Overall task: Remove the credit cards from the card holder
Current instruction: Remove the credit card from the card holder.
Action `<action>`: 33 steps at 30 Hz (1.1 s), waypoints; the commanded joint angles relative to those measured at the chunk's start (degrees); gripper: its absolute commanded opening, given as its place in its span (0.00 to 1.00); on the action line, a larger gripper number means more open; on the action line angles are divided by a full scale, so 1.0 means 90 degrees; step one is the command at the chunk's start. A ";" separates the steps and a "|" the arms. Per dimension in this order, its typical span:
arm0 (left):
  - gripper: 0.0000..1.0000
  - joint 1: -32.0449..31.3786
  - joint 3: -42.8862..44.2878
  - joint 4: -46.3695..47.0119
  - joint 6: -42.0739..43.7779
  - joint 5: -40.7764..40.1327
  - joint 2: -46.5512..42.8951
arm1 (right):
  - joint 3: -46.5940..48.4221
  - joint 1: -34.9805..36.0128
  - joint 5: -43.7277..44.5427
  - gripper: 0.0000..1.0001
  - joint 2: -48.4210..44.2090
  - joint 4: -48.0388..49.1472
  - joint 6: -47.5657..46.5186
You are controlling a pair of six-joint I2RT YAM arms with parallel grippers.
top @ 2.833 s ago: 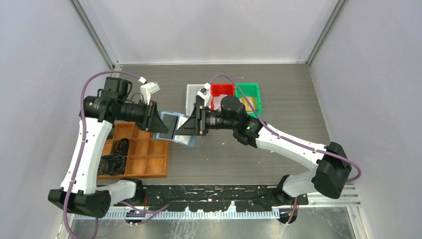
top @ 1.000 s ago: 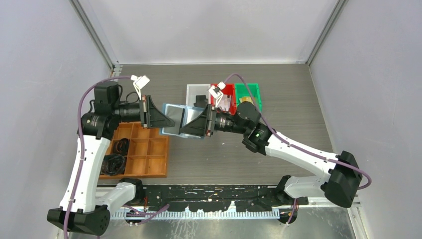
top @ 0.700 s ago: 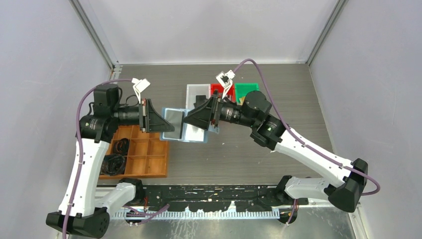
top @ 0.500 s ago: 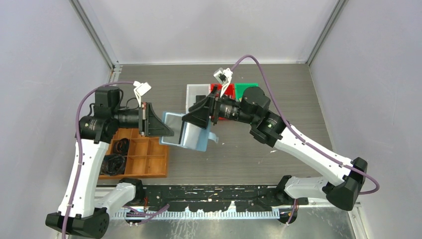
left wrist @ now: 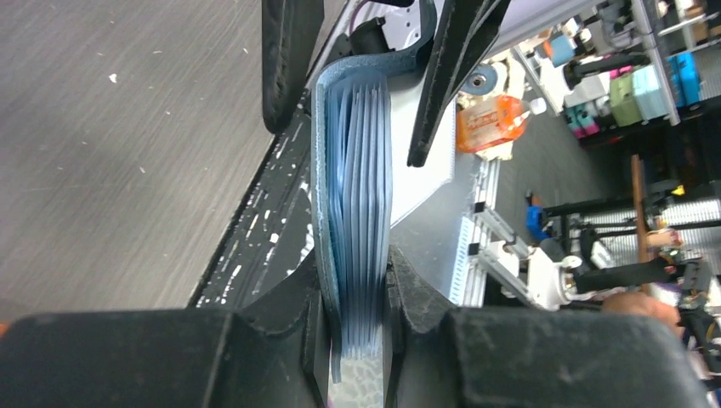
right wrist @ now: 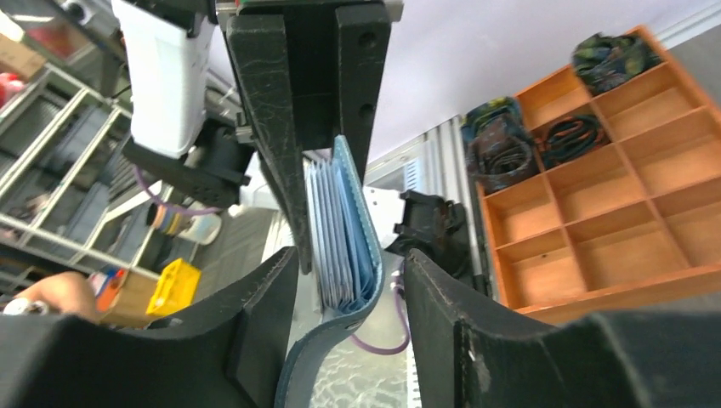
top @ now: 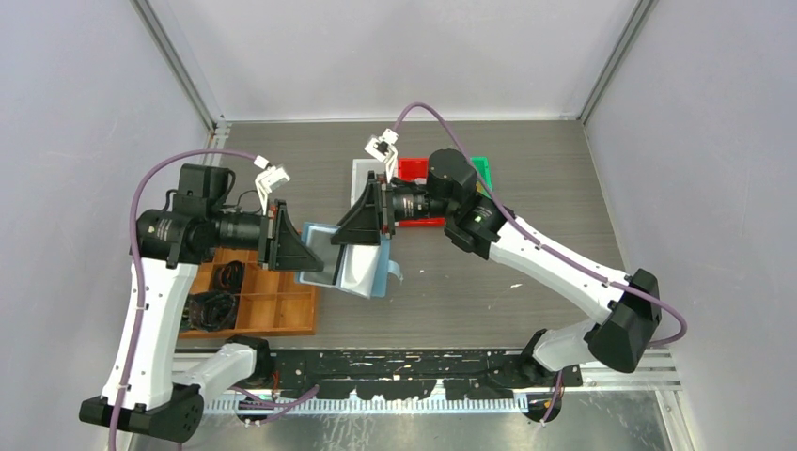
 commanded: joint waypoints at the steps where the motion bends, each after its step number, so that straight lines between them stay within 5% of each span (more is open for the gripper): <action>1: 0.00 -0.0111 0.0510 -0.0691 0.1014 -0.0044 0.0053 | -0.0064 0.0004 -0.0908 0.53 0.0049 0.1007 0.0700; 6: 0.00 -0.0112 0.0582 -0.0732 0.1187 -0.0357 0.0038 | -0.0271 0.0012 -0.1034 0.46 -0.0004 0.1077 0.0732; 12: 0.05 -0.0113 0.0503 -0.0533 0.0995 -0.0412 -0.0006 | -0.0444 0.0006 -0.0644 0.15 -0.0217 0.1075 0.0539; 16: 0.49 -0.0112 -0.0014 0.0007 0.0236 -0.0150 -0.0236 | -0.0789 0.0000 -0.0258 0.01 -0.0418 0.1803 0.0838; 20: 0.65 -0.0114 -0.0576 0.0823 -0.0775 0.0208 -0.0512 | -0.1223 0.0003 0.0140 0.01 -0.0715 0.2427 0.0973; 25: 0.57 -0.0105 -0.1024 0.2408 -0.2327 0.0442 -0.0803 | -0.1551 0.0001 0.0184 0.01 -0.0836 0.2839 0.1177; 29: 0.41 -0.0102 -0.1468 0.3542 -0.3340 0.0312 -0.0962 | -0.1578 0.0012 0.0126 0.01 -0.0841 0.2913 0.1189; 33: 0.19 -0.0103 -0.1550 0.3507 -0.3316 0.0036 -0.0949 | -0.1577 0.0008 0.0164 0.02 -0.0879 0.2834 0.1050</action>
